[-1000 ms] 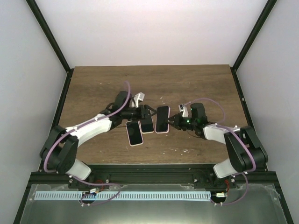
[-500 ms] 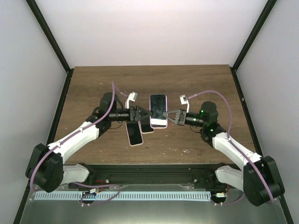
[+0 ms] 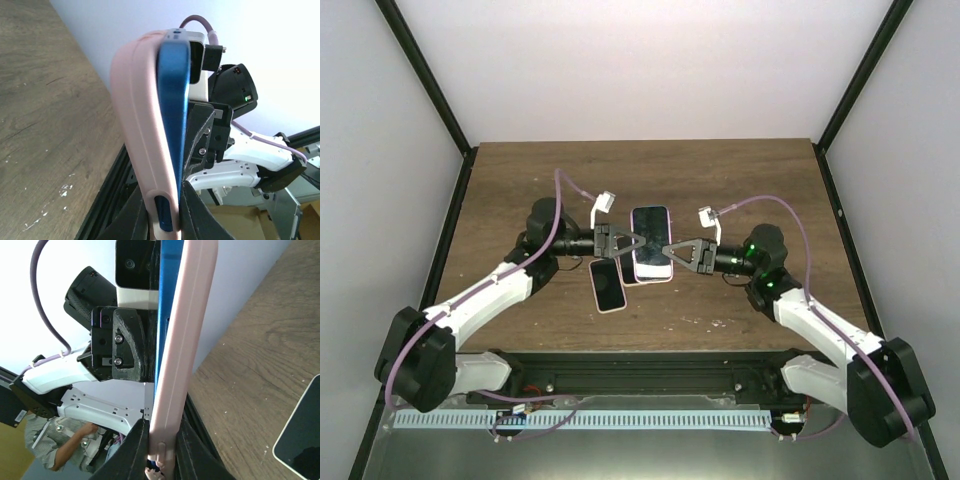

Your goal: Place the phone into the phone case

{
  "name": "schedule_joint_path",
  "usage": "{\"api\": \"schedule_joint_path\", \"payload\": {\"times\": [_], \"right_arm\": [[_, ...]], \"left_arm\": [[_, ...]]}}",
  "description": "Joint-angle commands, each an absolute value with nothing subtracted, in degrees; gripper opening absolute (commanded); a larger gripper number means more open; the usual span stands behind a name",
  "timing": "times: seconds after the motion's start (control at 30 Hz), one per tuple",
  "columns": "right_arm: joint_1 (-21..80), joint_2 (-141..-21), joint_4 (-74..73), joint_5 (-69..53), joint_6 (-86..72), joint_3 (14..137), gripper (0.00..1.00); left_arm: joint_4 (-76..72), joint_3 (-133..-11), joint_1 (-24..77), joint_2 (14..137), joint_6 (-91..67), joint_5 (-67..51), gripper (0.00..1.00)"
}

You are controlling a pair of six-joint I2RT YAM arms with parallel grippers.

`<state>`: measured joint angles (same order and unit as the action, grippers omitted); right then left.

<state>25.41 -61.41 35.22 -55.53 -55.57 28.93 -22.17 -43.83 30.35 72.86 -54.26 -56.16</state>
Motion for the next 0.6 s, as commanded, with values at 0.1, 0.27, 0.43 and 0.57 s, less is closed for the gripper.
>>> {"api": "schedule_joint_path", "payload": {"times": [0.1, 0.27, 0.43, 0.57], "right_arm": [[26.3, -56.5, 34.8, -54.5, -53.1, 31.1, 0.29], [26.3, -53.4, 29.6, -51.8, -53.9, 34.1, 0.57], [26.3, -55.1, 27.8, -52.0, -55.5, 37.8, 0.67], [26.3, -57.8, 28.7, -54.5, -56.7, 40.2, 0.66]], "left_arm": [[-26.8, -43.8, 30.8, 70.7, -52.5, -61.3, 0.08], [-23.1, -44.3, 30.8, 69.0, -45.3, -66.3, 0.08], [-16.9, -45.2, 30.8, 67.1, -37.6, -67.1, 0.09], [-14.9, -45.1, 30.8, 65.6, -31.7, -66.0, 0.08]]}}
